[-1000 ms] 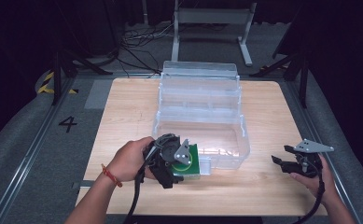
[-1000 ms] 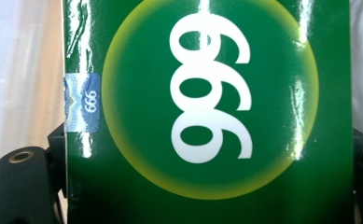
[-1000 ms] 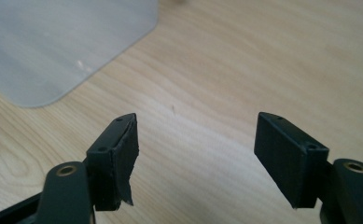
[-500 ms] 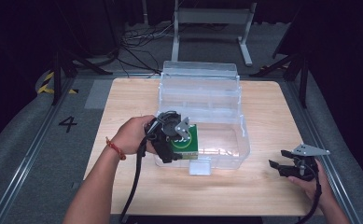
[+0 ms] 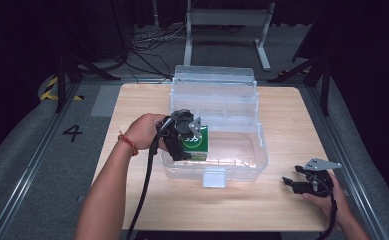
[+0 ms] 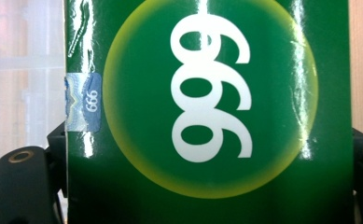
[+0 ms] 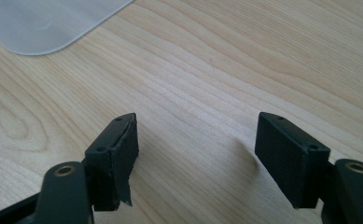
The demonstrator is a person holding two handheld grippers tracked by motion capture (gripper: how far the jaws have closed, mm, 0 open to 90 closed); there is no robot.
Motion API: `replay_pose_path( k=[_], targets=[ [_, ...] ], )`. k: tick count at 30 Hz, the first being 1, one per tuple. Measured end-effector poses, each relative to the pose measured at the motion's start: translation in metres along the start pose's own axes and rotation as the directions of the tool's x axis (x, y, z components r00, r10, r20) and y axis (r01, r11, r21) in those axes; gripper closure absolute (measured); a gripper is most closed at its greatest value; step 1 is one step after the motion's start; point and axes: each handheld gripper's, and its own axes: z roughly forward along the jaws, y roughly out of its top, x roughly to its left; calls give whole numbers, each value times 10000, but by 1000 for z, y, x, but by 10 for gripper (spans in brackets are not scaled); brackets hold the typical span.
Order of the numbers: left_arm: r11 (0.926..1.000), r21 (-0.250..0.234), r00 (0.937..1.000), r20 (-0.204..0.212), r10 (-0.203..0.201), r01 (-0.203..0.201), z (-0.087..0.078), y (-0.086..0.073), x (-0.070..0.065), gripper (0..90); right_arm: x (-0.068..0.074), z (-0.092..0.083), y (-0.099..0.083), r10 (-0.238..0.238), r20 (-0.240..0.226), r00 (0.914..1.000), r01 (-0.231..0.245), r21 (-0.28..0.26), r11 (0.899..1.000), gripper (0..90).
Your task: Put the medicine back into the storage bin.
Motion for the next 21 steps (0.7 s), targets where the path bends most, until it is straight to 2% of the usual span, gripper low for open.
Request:
replay_pose_path(
  k=[1, 5, 7, 11, 16, 18, 21],
  targets=[
    [10000, 14, 10000, -18, 96, -96, 2, -1, 2, 163, 0, 0, 0, -16, -35, 10000, 16, -12, 10000, 308],
    [9999, -130, 10000, 36, 29, -29, 8, -7, 7, 163, -1, 0, -1, 68, -110, 9999, -69, -88, 9999, 303],
    [9993, -135, 9993, 116, -346, 348, 17, -15, 12, 163, -1, 0, -2, 135, -124, 9998, -136, -109, 9998, 302],
    [9993, 22, 9992, 104, -376, 376, 26, -20, 14, 162, -1, 0, -2, 132, -95, 9999, -133, -135, 9998, 303],
    [9994, -71, 9992, 234, -336, 338, 34, -24, 14, 161, -1, 0, -2, 146, -141, 9998, -148, -163, 9998, 303],
    [9979, 49, 9966, 509, -647, 646, 38, -25, 14, 159, -1, 1, -2, 169, -182, 9997, -172, -166, 9997, 303],
    [9977, 216, 9966, 495, -653, 643, 41, -25, 13, 156, -1, 1, -3, 183, -211, 9996, -187, -183, 9997, 307]
  ],
)
